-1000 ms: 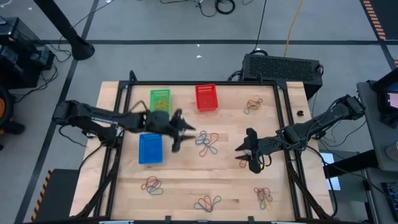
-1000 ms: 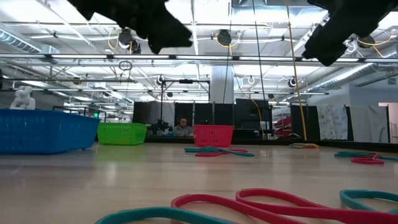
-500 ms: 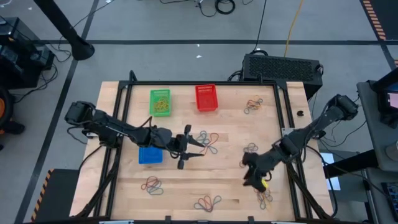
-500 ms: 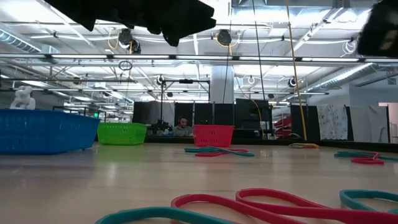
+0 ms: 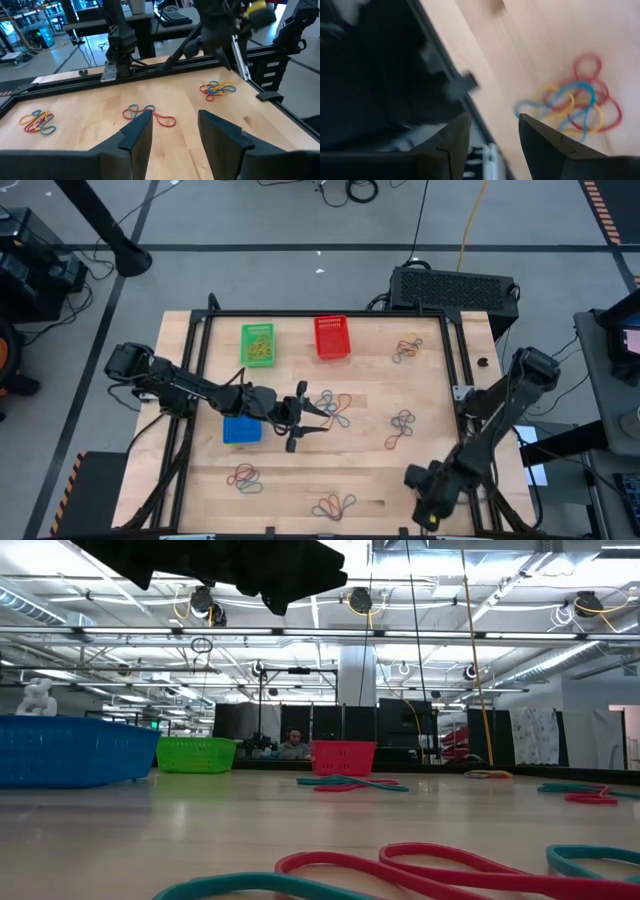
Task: Sort rubber bands into baskets
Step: Put the yellow rubber band into the green bin
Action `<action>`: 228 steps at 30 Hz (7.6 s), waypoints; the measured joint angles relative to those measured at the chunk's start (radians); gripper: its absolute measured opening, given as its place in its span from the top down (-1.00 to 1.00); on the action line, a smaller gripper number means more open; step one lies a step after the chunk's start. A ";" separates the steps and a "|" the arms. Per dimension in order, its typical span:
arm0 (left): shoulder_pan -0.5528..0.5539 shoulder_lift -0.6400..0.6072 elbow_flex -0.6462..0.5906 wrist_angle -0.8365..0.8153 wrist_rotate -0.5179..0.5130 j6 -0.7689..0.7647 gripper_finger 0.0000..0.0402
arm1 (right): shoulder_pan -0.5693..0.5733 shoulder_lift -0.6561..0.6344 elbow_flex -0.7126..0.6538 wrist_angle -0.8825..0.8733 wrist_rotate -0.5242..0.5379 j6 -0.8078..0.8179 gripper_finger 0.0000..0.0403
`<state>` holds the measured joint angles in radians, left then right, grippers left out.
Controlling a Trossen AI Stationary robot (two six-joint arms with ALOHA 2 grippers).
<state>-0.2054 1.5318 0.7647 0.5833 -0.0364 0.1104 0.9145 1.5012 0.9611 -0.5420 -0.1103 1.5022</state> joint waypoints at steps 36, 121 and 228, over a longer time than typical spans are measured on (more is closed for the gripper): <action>0.000 0.000 0.001 -0.027 0.001 -0.026 0.17 | 0.117 0.261 0.002 -0.009 0.042 -0.133 0.39; 0.010 0.036 -0.001 -0.053 -0.010 -0.025 0.17 | 0.087 0.247 0.004 -0.058 0.035 -0.656 0.23; -0.034 0.614 0.425 0.295 0.451 -0.048 0.98 | -0.261 -0.090 -0.001 0.381 0.422 -1.044 0.65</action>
<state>-0.2395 2.1456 1.1900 0.8779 0.4150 0.0624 0.6537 1.4111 0.9600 -0.1612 0.3116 0.4583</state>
